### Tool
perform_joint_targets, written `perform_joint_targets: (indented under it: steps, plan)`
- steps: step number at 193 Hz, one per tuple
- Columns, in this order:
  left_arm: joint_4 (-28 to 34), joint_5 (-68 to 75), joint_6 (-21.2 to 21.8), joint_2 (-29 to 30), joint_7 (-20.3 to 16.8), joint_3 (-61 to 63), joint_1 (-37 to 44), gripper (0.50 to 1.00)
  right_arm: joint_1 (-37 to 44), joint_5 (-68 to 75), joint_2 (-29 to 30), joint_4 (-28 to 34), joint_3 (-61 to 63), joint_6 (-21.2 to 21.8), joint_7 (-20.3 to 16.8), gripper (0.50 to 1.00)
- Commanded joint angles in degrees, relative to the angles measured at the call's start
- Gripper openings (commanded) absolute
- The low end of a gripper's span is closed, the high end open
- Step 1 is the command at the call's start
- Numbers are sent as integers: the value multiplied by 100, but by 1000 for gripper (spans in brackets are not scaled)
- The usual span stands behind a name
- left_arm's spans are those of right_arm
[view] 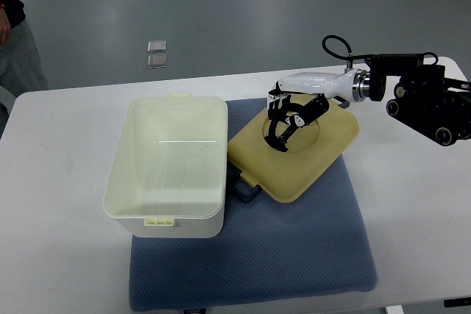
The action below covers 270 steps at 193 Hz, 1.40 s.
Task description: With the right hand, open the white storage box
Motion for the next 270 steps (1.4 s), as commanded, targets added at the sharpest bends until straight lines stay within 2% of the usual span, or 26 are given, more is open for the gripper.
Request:
perform_joint_targets:
  steps: [1, 35, 40, 56, 61, 62, 63, 64, 65, 67, 68, 76, 90, 119, 147, 187, 235, 270]
  plan:
    - [-2, 0, 0, 0, 0, 3, 0, 1000, -14, -6, 14, -8, -57, -9, -1, 500]
    - [-2, 0, 0, 0, 0, 3, 0, 1000, -128, -6, 14, -8, -57, -9, -1, 500]
    - [7, 0, 0, 0, 0, -5, 0, 1000, -128, 3, 14, -8, -49, -9, -1, 519]
    - [7, 0, 0, 0, 0, -5, 0, 1000, -137, 29, 14, -8, -40, 0, -1, 617]
    - [7, 0, 0, 0, 0, 3, 0, 1000, -137, 64, 14, -8, -40, 0, -1, 678]
    - [7, 0, 0, 0, 0, 3, 0, 1000, -137, 65, 14, -8, -40, 0, -1, 678]
    - [-2, 0, 0, 0, 0, 3, 8, 1000, -137, 65, 14, -8, -40, 8, -1, 700]
    - [-2, 0, 0, 0, 0, 3, 8, 1000, -137, 65, 14, -8, -40, 9, -1, 701]
    - [7, 0, 0, 0, 0, -5, 0, 1000, -137, 73, 14, -8, -40, 0, -1, 723]
    - [7, 0, 0, 0, 0, -5, 0, 1000, -137, 73, 14, -8, -40, 0, -1, 723]
    - [-2, 0, 0, 0, 0, -5, 0, 1000, -137, 73, 14, -8, -40, 0, -9, 750]
    - [-2, 0, 0, 0, 0, -5, 0, 1000, -137, 82, 14, -8, -31, 26, -1, 829]
    - [-2, 0, 0, 0, 0, 3, 0, 1000, -137, 100, 5, -8, -31, 61, -1, 901]
    - [7, 0, 0, 0, 0, 3, 0, 1000, -119, 126, -3, -8, 13, 131, -1, 923]
    - [-2, 0, 0, 0, 0, 3, 0, 1000, -23, 223, -30, 0, 101, 316, 8, 924]
    - [-2, 0, 0, 0, 0, 3, 0, 1000, 92, 1505, -100, -8, 751, 712, -1, 924]
    - [-2, 0, 0, 0, 0, 3, 0, 1000, -190, 3360, -21, -114, 1445, 641, -9, 924]
    - [-2, 0, 0, 0, 0, 3, 0, 1000, -585, 4406, 40, -211, 1876, 158, -1, 924]
